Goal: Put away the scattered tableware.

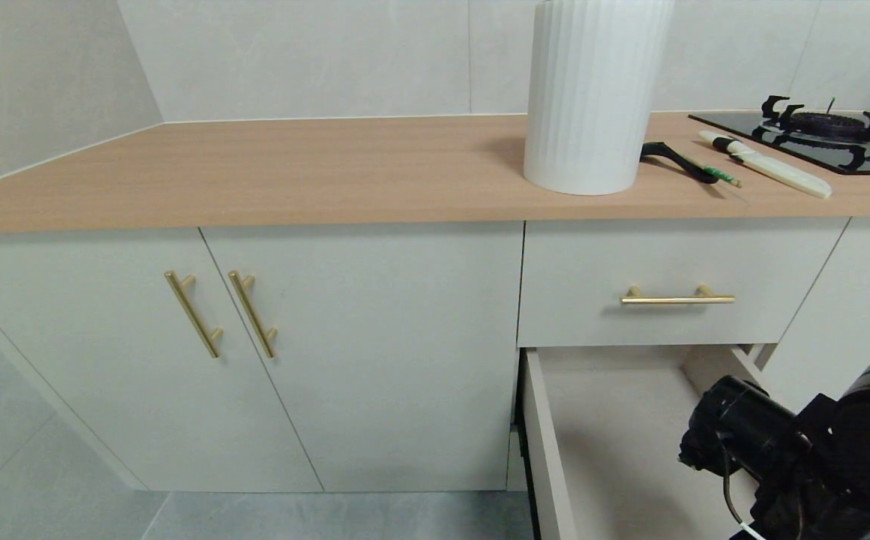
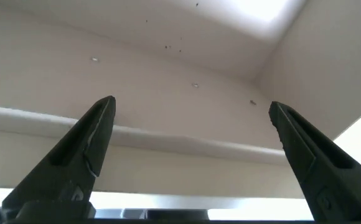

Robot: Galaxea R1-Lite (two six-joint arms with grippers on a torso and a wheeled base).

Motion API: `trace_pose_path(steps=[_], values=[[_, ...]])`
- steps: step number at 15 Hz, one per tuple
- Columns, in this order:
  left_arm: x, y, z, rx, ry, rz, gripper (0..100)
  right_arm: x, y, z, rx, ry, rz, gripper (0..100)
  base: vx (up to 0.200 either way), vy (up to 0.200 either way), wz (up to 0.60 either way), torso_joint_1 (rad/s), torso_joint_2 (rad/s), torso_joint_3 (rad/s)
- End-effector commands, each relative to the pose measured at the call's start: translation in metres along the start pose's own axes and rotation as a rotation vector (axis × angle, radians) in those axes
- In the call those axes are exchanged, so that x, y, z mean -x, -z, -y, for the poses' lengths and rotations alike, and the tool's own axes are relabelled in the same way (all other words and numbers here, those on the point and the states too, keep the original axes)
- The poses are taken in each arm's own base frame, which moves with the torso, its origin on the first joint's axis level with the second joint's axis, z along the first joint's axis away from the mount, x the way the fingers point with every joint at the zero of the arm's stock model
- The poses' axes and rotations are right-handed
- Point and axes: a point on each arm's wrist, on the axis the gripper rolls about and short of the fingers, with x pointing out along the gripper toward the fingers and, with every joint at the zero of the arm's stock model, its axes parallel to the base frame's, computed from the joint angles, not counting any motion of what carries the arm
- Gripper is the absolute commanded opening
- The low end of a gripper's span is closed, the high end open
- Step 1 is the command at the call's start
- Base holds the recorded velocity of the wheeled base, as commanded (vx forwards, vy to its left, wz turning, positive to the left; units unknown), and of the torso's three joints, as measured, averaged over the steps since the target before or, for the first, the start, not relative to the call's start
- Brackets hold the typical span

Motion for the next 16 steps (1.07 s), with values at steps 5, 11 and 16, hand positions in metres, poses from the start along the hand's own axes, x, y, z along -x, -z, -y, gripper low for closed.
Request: trace_pose_path(steps=[5, 11, 16], values=[[0.0, 0.0, 0.0, 0.0, -0.001, 0.0, 100, 0.038, 0.001, 0.009, -0.107, -0.002, 0.135, 100, 0.0, 0.0, 0.0, 0.0, 0.0, 0.0], [0.0, 0.0, 0.0, 0.0, -0.001, 0.001, 100, 0.125, 0.053, 0.037, -0.199, -0.09, 0.535, 100, 0.0, 0.0, 0.0, 0.0, 0.0, 0.0], [0.0, 0.0, 0.0, 0.0, -0.001, 0.0, 100, 0.139, 0.061, 0.042, -0.216, -0.094, 0.622, 100, 0.0, 0.0, 0.0, 0.0, 0.0, 0.0]])
